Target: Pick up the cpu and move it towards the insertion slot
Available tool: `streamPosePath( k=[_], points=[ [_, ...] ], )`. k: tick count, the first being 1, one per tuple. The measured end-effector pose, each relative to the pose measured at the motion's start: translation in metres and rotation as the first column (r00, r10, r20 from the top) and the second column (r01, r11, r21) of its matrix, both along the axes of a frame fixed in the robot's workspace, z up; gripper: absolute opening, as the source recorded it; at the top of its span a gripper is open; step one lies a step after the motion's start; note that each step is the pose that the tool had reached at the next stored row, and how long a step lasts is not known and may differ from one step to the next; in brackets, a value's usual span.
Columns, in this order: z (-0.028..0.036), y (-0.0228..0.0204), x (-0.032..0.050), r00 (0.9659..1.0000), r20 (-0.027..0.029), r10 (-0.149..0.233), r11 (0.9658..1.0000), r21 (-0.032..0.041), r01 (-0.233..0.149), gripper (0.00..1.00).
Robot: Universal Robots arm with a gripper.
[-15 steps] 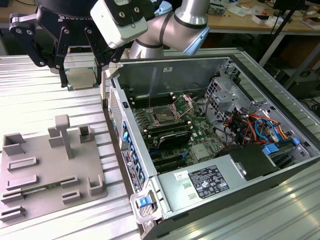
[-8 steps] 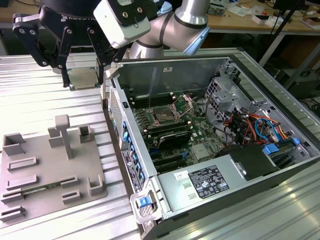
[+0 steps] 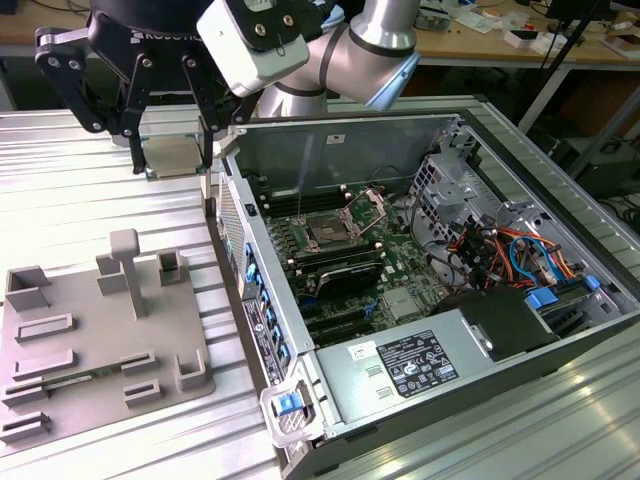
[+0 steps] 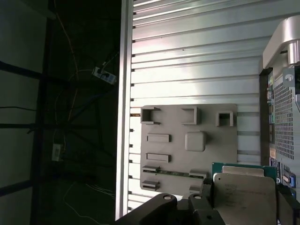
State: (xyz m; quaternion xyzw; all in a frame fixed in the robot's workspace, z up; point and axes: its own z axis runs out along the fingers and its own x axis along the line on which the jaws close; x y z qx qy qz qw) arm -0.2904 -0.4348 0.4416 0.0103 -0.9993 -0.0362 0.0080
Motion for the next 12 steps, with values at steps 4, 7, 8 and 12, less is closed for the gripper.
streamPosePath(
  k=[4,7,8,12],
  points=[
    [0.0000,0.0000,0.0020,1.0000,0.0000,0.000,1.0000,0.0000,0.000,0.55],
    [0.0000,0.0000,0.0032,1.0000,0.0000,0.000,1.0000,0.0000,0.000,0.55],
    [0.0000,0.0000,0.0037,1.0000,0.0000,0.000,1.0000,0.0000,0.000,0.55],
    [0.0000,0.0000,0.0056,1.0000,0.0001,0.000,1.0000,0.0001,0.000,0.55]
  ],
)
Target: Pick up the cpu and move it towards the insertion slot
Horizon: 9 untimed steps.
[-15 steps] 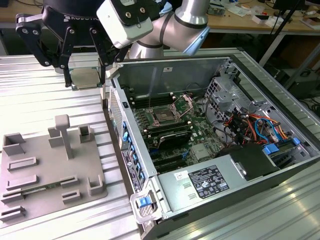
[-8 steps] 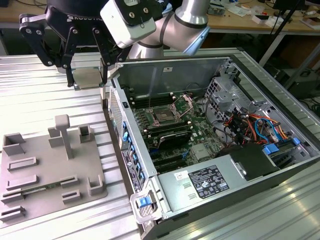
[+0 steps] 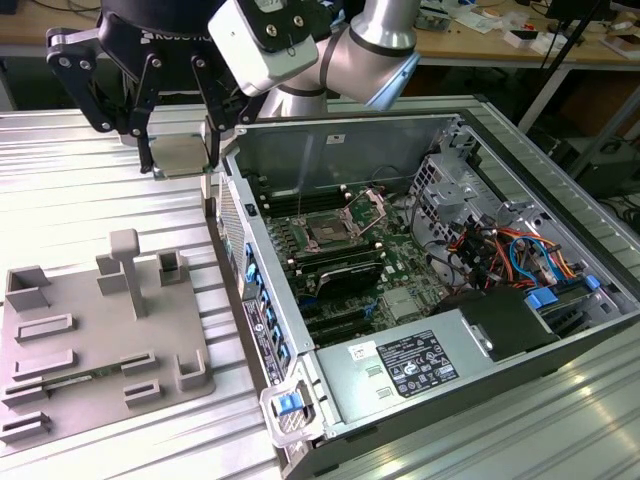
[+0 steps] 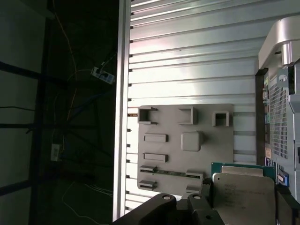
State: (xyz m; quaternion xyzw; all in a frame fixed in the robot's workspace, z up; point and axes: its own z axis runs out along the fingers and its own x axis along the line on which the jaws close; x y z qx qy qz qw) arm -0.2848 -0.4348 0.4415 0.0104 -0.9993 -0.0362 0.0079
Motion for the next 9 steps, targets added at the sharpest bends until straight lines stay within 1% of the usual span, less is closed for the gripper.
streamPosePath(
  k=[9],
  points=[
    [0.0000,0.0000,0.0047,1.0000,-0.0001,0.000,1.0000,0.0000,0.000,0.55]
  ],
)
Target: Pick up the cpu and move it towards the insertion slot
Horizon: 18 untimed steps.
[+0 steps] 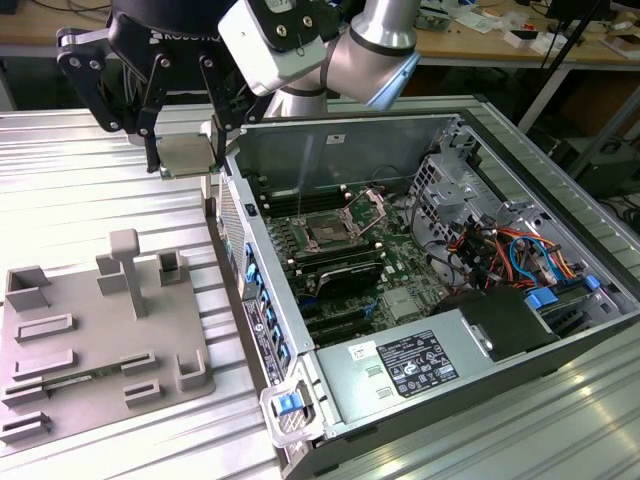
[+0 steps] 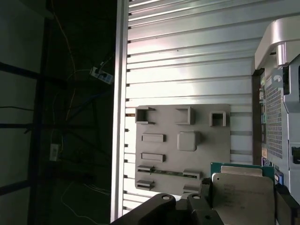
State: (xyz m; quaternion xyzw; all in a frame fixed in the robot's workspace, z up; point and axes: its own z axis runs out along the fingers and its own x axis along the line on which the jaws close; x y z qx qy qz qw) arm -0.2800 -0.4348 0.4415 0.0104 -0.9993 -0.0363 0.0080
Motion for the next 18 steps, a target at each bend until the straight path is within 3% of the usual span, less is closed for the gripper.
streamPosePath(
  k=[18],
  points=[
    [0.0000,0.0000,0.0074,1.0000,0.0000,0.000,1.0000,-0.0001,0.000,0.55]
  ],
)
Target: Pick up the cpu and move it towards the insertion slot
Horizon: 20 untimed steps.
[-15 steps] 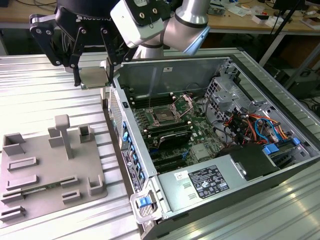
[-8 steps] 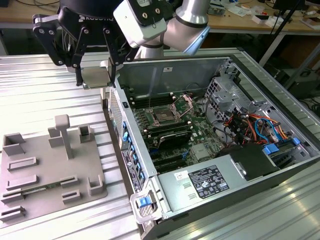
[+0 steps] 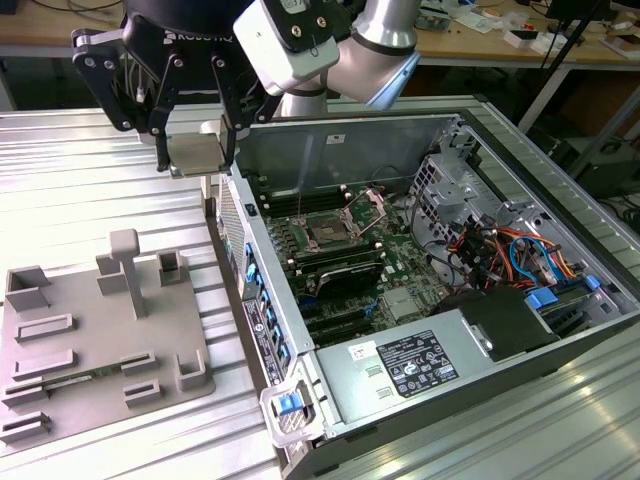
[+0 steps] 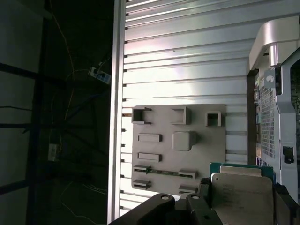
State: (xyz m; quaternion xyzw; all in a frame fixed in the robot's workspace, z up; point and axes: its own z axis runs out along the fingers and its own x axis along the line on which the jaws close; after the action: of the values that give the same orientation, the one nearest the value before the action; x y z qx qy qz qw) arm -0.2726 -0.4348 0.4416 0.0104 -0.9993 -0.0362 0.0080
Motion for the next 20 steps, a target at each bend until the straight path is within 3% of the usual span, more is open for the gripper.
streamPosePath(
  k=[20],
  points=[
    [0.0000,0.0000,0.0094,1.0000,0.0000,0.000,1.0000,0.0000,0.000,0.55]
  ],
)
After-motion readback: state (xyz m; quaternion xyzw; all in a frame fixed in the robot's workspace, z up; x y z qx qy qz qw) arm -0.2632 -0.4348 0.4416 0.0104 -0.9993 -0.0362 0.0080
